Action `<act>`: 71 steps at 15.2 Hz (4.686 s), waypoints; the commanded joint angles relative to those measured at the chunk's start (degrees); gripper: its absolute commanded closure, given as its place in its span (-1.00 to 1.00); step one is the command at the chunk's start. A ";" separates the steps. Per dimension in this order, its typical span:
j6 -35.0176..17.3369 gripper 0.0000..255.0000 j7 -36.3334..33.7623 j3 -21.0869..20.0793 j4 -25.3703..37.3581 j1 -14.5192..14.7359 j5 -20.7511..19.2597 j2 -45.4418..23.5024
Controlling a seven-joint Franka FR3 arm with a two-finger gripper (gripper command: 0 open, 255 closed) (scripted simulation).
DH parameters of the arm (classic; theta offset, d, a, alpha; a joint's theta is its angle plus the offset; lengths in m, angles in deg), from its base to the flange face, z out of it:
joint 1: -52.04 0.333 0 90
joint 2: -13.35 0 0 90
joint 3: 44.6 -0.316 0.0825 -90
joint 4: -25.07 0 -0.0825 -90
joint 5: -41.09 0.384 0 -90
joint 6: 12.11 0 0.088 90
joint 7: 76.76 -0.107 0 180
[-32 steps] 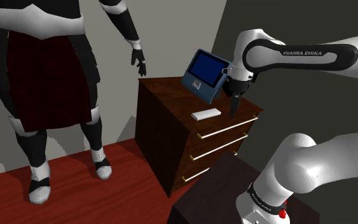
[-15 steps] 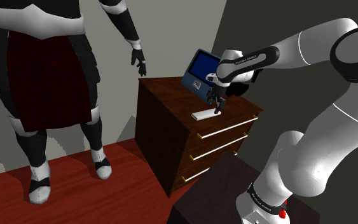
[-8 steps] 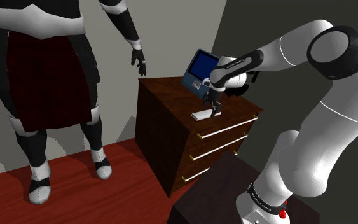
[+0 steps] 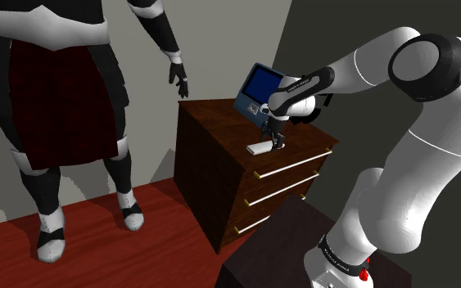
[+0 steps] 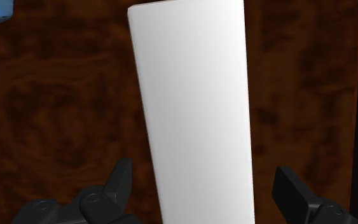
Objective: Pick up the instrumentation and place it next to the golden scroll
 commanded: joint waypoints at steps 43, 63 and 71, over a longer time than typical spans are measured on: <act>25.94 1.00 -7.47 -4.39 14.34 -0.92 -9.39 14.30; 41.34 1.00 -7.14 -6.03 29.48 -0.24 -8.62 14.58; 47.52 1.00 -6.30 -5.98 37.09 0.15 -7.62 12.92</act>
